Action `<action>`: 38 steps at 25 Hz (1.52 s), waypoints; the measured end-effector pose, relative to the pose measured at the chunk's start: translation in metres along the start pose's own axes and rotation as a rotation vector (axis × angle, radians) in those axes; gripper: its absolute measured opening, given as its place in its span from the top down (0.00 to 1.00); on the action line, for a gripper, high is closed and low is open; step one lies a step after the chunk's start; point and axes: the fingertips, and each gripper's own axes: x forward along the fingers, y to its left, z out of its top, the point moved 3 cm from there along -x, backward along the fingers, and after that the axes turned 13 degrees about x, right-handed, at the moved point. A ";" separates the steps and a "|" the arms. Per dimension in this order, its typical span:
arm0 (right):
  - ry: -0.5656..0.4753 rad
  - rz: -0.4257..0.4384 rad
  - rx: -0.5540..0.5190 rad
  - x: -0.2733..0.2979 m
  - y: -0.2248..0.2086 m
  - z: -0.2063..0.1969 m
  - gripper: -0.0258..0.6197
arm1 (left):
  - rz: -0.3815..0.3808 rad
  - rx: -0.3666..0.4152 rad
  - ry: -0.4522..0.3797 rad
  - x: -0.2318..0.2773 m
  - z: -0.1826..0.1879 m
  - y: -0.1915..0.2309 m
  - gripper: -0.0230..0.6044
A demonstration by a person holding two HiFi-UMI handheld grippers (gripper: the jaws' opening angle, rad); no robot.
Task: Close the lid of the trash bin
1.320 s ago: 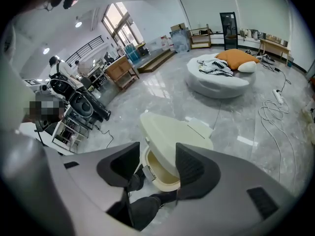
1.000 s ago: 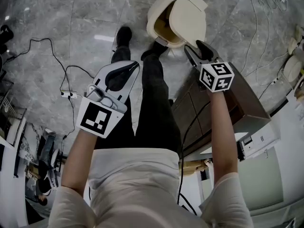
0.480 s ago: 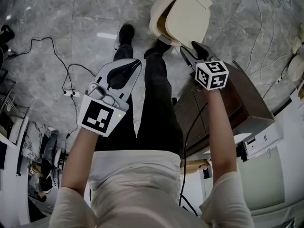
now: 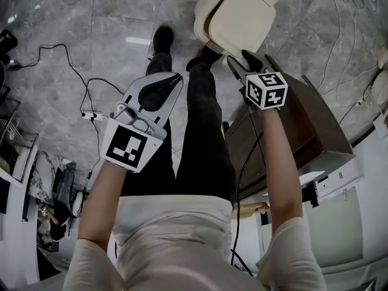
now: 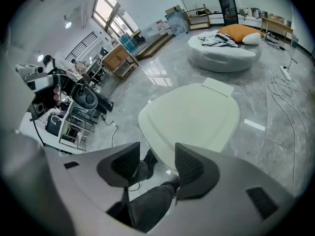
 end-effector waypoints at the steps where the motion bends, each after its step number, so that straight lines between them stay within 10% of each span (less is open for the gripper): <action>1: 0.004 -0.001 0.002 0.003 -0.001 -0.002 0.60 | -0.001 0.001 0.001 0.001 -0.002 0.000 0.93; 38: 0.028 -0.161 0.088 0.073 -0.033 -0.032 0.75 | -0.020 -0.032 0.033 0.023 -0.036 0.017 0.93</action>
